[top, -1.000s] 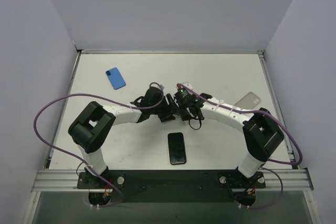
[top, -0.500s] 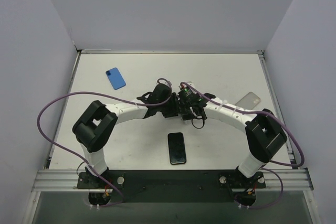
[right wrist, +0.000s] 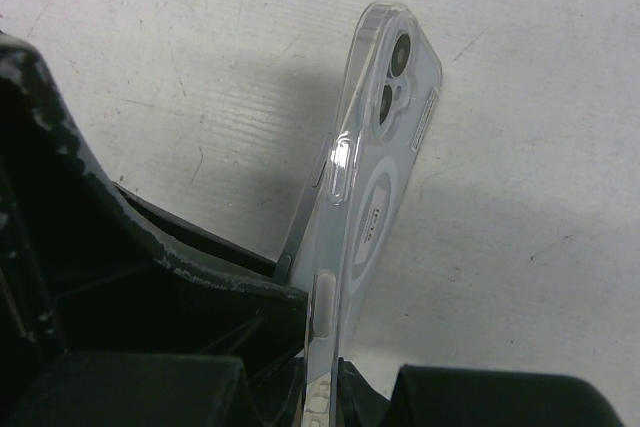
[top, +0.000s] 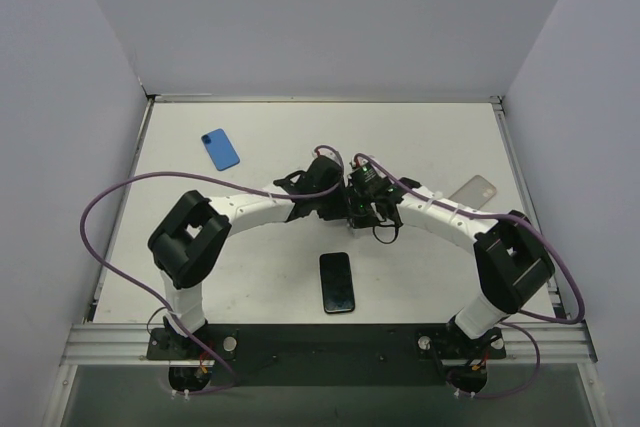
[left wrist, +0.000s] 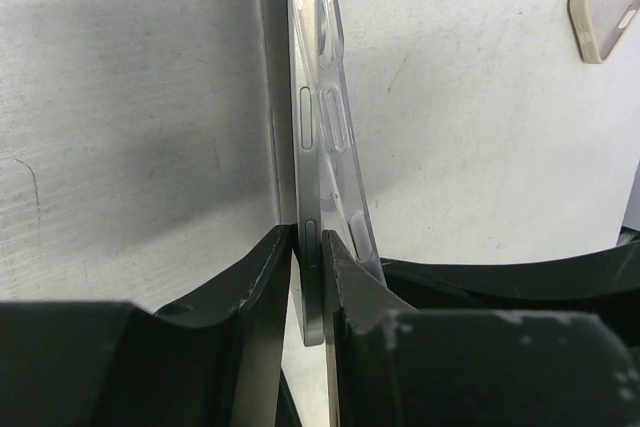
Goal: Take the phone out of the phone case
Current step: Remove the phone case from the phone.
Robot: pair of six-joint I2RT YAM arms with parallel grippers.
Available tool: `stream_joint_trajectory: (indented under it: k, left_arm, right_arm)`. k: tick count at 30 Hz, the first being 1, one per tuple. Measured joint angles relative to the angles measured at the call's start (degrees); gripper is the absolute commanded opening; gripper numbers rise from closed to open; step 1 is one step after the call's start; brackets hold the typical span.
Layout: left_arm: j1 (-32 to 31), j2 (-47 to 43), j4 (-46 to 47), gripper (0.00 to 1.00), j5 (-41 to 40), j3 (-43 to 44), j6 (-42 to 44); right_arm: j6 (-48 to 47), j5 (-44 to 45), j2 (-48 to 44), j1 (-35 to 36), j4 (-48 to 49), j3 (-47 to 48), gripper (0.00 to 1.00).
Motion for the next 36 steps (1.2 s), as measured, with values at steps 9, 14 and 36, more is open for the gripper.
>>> stream_joint_trajectory:
  k: [9,14,36]
  left_arm:
    - [-1.2,1.9,-4.2,0.27,-2.3,3.9,0.7]
    - [-1.7,2.6,-4.5,0.26,-3.0,4.6,0.6]
    - [-2.6,1.1,-4.4,0.0,-4.9,4.5,0.6]
  right_arm:
    - [1.0,-3.1,-1.4,-2.3,1.1,-1.8,0.0]
    - [1.6,-5.4,-2.1,-3.9,1.9,-2.8,0.0]
    - [1.9,-11.1,-6.0,-9.4,2.6,-6.1,0.0]
